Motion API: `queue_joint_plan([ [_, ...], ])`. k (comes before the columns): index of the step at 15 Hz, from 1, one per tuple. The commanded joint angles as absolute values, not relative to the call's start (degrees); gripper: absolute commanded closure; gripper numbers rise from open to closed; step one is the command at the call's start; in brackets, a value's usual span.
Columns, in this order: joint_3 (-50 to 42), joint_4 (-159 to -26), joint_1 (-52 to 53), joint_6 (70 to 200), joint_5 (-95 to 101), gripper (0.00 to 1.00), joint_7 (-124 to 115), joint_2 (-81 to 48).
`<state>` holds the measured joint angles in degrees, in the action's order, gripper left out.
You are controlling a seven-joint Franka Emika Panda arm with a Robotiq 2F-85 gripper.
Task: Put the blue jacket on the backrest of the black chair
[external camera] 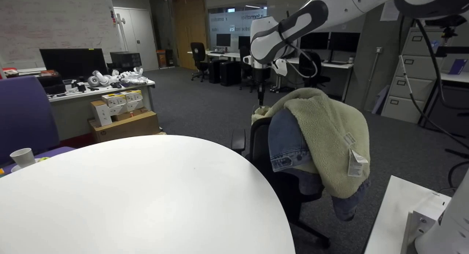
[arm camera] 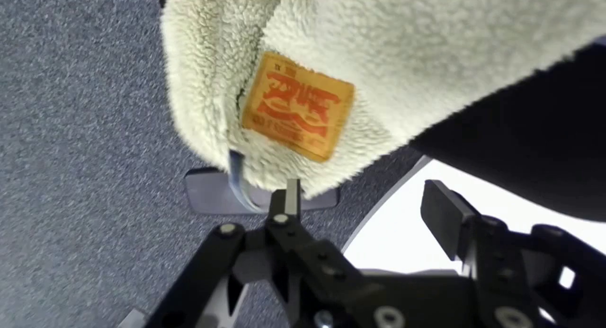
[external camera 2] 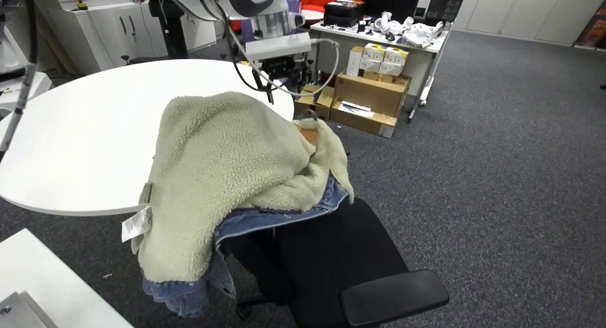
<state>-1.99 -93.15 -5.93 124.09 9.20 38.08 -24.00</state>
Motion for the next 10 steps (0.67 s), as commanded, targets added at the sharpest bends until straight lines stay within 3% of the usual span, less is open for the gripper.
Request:
queue_joint_plan([
  [1, -0.29, -94.11, -7.83, 127.65, 6.52, 0.0, 41.6, -15.3],
  [10, 5.1, -100.37, -1.07, 119.29, -16.38, 0.0, 57.12, 5.24],
])
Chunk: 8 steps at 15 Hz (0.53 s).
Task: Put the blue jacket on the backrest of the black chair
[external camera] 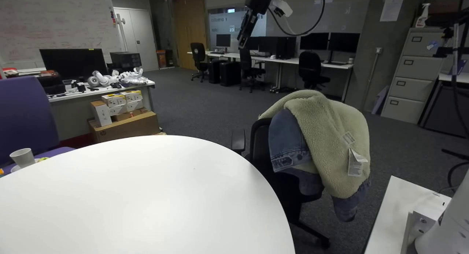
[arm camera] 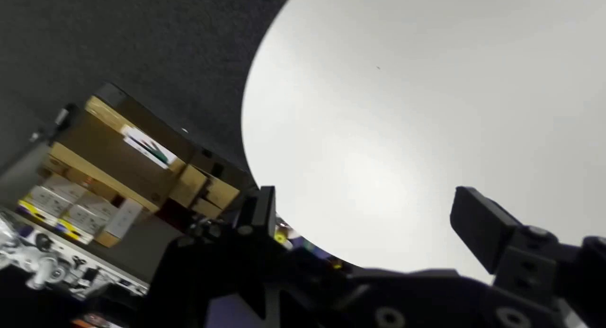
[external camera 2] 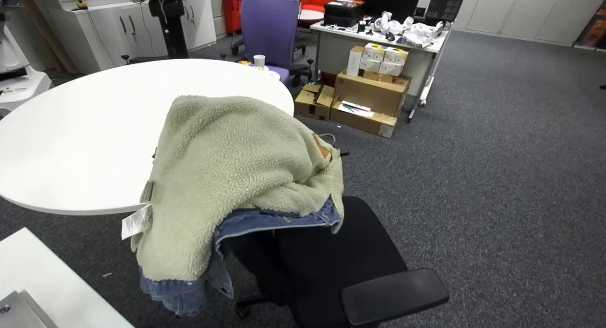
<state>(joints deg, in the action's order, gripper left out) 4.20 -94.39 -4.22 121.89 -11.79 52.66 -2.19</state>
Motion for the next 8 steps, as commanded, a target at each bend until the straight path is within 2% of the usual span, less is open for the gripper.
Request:
queue_joint_plan([
  [1, 5.51, -101.79, 0.63, 117.57, -17.18, 0.0, 58.07, 7.25],
  [5, 8.11, -110.18, 7.32, 113.54, -11.59, 0.0, 59.0, 15.82],
  [8, 10.81, -120.03, 11.3, 117.15, -5.53, 0.0, 57.41, 23.11],
])
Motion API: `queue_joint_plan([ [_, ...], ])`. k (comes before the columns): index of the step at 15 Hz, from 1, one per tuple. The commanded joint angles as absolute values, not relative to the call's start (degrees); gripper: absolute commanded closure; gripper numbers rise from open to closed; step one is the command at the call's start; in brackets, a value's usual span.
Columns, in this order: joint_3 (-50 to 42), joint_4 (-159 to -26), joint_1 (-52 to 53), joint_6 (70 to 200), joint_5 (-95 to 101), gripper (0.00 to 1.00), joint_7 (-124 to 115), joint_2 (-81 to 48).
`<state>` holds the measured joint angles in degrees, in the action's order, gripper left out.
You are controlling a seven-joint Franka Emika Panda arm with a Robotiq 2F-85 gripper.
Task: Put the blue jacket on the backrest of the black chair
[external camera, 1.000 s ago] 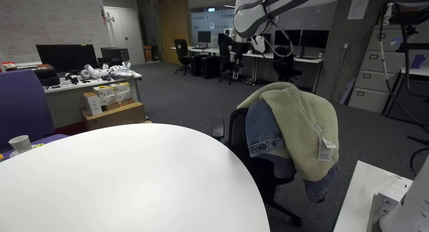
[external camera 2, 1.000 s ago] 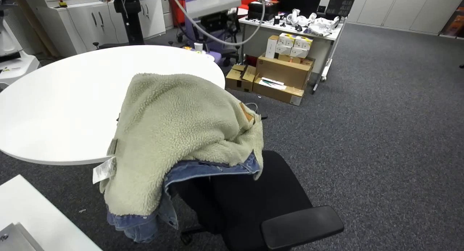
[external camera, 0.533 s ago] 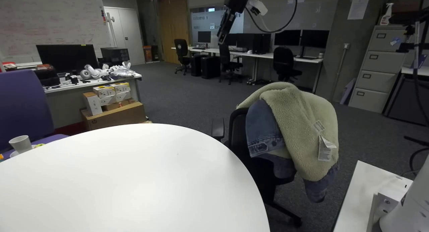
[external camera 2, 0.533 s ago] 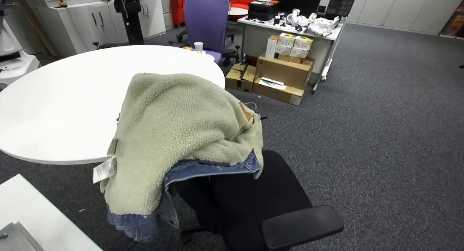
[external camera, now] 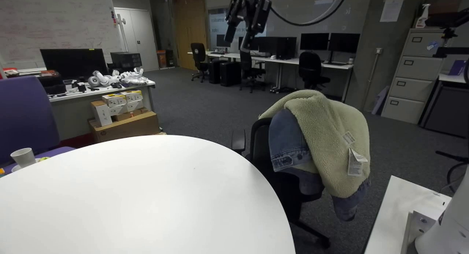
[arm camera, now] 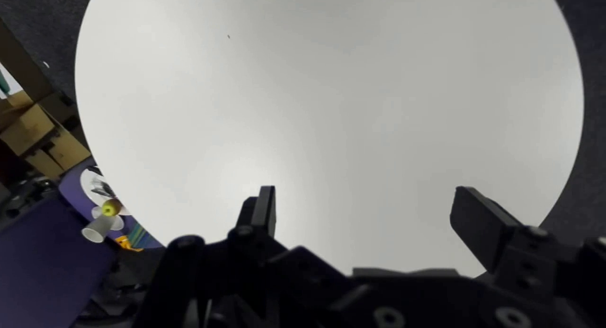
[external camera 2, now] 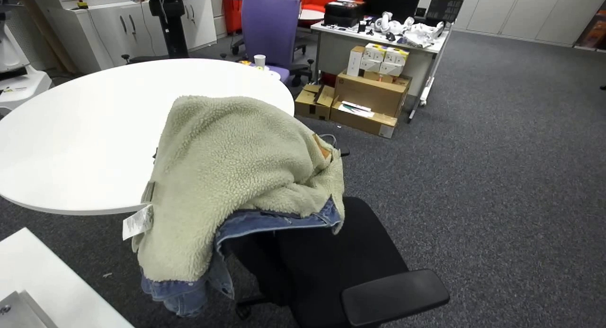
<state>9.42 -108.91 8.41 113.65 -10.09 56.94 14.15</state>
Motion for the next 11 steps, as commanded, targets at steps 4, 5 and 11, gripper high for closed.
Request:
queue_joint_plan([
  [4, 10.66, -132.5, 20.26, 121.02, -10.67, 0.0, 62.7, 32.43],
  [5, 10.78, -135.74, 22.66, 122.52, -12.23, 0.0, 63.23, 34.9],
  [11, 10.73, -134.4, 23.8, 120.53, -9.94, 0.0, 59.87, 33.72],
])
